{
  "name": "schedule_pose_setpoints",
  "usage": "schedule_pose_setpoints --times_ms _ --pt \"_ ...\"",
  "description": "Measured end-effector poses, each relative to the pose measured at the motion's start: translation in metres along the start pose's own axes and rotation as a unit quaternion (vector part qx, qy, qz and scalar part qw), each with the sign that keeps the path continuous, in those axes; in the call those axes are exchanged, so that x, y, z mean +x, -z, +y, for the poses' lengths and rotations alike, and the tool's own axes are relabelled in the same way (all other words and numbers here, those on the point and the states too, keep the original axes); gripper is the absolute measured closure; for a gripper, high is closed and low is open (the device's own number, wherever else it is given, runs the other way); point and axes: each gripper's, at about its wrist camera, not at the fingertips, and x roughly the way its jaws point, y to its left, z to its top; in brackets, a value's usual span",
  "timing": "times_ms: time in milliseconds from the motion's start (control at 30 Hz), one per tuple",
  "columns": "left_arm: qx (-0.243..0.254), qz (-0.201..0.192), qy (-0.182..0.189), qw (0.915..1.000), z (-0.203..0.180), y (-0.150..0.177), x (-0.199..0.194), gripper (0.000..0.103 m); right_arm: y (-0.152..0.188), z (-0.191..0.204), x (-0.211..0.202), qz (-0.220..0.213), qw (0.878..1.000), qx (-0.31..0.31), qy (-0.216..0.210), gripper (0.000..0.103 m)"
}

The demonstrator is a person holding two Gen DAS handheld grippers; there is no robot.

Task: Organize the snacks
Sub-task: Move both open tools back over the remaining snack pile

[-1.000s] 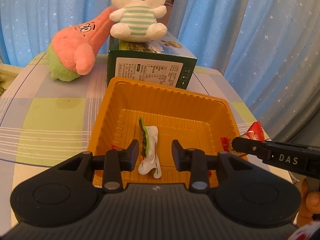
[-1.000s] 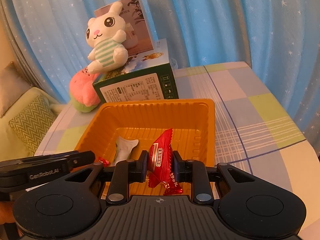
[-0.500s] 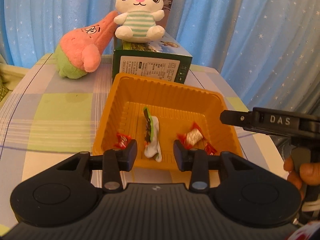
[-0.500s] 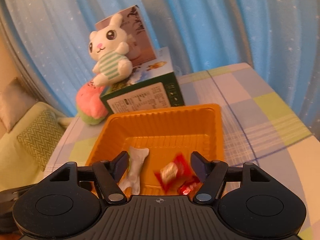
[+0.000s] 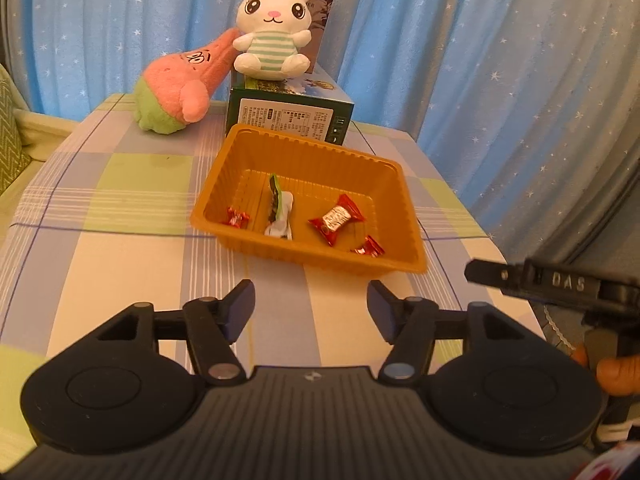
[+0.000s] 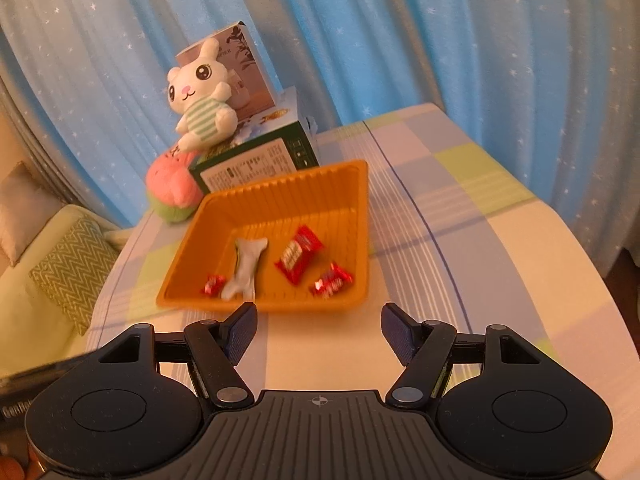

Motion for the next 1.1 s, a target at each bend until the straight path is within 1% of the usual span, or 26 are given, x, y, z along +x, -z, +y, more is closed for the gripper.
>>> schedule_pose_setpoints --times_ms 133,233,300,567,700,833,1100 --pt "-0.010 0.000 -0.001 0.9999 -0.006 0.018 -0.027 0.041 0.022 0.005 -0.032 0.000 1.000 -0.009 0.004 0.034" --pt "-0.010 -0.003 -0.005 0.9999 -0.012 0.032 -0.046 0.038 0.038 0.009 -0.054 -0.007 1.000 -0.013 0.009 0.034" --pt "-0.012 -0.007 -0.007 0.9999 -0.014 0.042 -0.058 0.037 0.049 0.013 -0.068 -0.011 1.000 -0.019 0.011 0.034" --pt "-0.015 -0.012 -0.021 0.9996 -0.012 0.080 -0.095 0.033 0.088 0.016 -0.108 -0.014 0.999 -0.029 0.020 0.034" --pt "-0.014 -0.009 -0.029 0.9994 -0.008 0.096 -0.106 0.033 0.107 0.010 -0.120 -0.009 0.999 -0.022 0.027 0.034" --pt "-0.019 -0.001 -0.032 0.9993 -0.003 0.112 -0.111 0.033 0.124 0.009 -0.124 0.000 0.999 -0.036 0.038 0.034" --pt "-0.013 0.007 -0.033 0.9994 0.000 0.128 -0.114 0.033 0.146 0.001 -0.125 0.013 0.998 -0.035 0.043 0.035"
